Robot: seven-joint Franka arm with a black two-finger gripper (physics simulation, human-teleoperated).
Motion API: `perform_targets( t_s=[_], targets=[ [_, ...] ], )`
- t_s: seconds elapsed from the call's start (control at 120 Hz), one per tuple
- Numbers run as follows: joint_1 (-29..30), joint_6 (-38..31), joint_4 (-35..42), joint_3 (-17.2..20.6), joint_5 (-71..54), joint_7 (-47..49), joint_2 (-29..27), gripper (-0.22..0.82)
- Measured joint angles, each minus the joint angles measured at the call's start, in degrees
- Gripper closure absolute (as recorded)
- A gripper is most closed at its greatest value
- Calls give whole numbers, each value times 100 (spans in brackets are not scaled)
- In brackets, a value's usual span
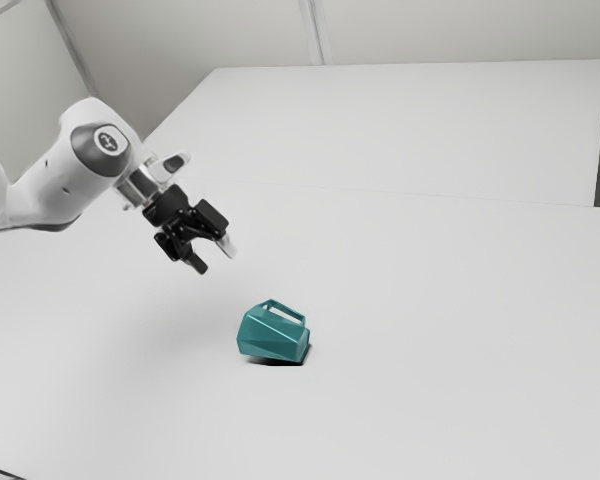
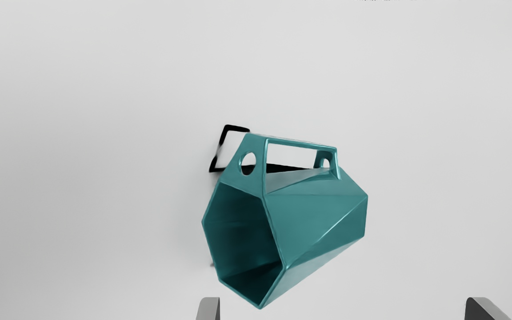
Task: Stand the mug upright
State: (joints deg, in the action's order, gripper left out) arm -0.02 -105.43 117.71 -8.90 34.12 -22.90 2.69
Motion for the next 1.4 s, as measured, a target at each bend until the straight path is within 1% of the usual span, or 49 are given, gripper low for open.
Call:
perform_targets(
  t_s=[0.108,0.233,0.467,0.7,0.75,0.833,0.892,1.067,1.15,1.217,1.4],
  targets=[
    [98,-288,512,-63,546,-363,52,0],
    [61,-571,856,-68,974,-761,155,0],
    [-104,-956,1057,16,1514,-1402,473,0],
    [-104,-1045,1267,28,2064,-1910,508,1],
    [-98,-1033,1288,49,2145,-2005,508,6],
    [-121,-1018,1300,108,2230,-2147,508,23],
    [-128,-1010,1300,162,2283,-2235,511,30],
    [-143,-1001,1328,245,2485,-2452,555,41],
    [-134,-999,1341,248,2540,-2535,559,51],
    [-132,-1006,1333,249,2552,-2590,552,57],
    [-138,-998,1288,249,2544,-2724,442,67]
  ],
)
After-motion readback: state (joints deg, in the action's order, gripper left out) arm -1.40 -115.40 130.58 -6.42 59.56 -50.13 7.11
